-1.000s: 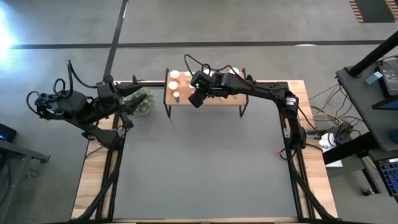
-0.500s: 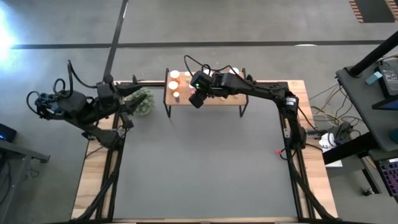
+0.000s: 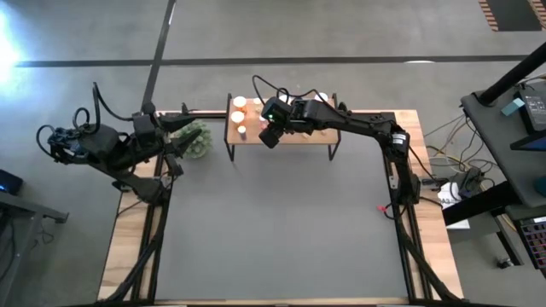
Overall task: Pick and place medicine bottles onto shelf by color
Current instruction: Put the small blue pill bottle on the shelf, then return to Home Position
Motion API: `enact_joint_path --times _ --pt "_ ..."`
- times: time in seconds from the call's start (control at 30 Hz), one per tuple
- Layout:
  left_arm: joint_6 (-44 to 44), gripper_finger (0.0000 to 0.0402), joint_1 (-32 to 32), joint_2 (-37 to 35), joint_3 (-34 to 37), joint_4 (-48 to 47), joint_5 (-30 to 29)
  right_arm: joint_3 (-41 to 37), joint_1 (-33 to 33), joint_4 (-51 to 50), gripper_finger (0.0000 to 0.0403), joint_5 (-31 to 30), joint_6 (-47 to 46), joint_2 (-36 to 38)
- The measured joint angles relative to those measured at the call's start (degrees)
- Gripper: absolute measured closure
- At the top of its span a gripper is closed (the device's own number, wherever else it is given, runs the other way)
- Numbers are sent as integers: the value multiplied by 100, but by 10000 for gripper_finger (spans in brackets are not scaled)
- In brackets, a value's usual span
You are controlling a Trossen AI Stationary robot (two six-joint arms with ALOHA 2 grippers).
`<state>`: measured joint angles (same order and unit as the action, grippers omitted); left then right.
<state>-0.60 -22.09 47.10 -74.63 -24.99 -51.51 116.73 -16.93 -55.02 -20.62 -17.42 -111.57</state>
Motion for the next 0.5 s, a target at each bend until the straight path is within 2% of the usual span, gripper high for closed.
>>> enact_joint_path --times 0.27,0.4,0.5 --pt "2 240 0 -25 2 -6 2 0 2 -15 189 2 -16 136" --pt "2 240 0 -32 2 -7 0 0 5 -22 167 7 -16 435" --pt "1 240 -2 -49 2 -66 2 0 13 -128 158 246 63 748"
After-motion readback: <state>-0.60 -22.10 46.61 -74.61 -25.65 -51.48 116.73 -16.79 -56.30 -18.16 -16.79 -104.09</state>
